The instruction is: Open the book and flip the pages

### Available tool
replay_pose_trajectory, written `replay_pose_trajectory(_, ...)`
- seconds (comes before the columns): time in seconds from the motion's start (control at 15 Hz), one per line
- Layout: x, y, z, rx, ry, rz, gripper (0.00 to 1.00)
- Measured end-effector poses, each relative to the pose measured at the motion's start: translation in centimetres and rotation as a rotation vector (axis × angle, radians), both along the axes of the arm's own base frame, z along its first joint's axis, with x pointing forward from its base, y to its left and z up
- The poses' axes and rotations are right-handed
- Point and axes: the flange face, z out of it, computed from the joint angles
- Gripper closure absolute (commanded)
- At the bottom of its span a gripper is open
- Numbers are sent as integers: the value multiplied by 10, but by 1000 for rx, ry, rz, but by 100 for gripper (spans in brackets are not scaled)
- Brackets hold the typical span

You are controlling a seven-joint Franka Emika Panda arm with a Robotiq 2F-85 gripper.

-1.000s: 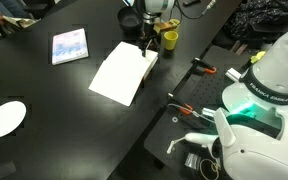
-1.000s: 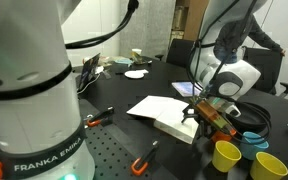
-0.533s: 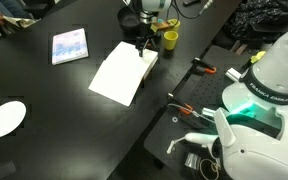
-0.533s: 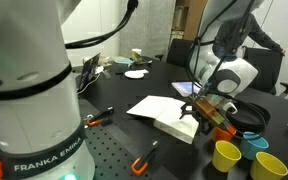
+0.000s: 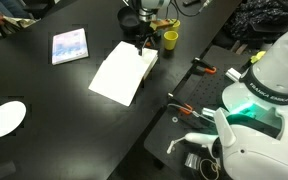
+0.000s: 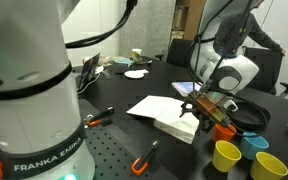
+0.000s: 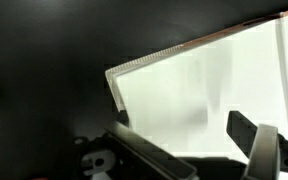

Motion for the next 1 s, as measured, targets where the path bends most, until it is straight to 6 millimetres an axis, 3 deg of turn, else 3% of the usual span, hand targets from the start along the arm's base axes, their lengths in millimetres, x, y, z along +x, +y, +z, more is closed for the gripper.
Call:
replay_pose_trajectory(0.2,0,1,2,5,9,4,33)
replay_pose_trajectory(0.47,-4,-3,1,10,27,1,62)
replay_pose_trajectory(0.73,-1,2,13,15,36,13,95)
replay_pose_trajectory(0.8,1,5,17,16,40,15,98)
replay_pose_trajectory(1.0,4,15,36,12,56,19,95)
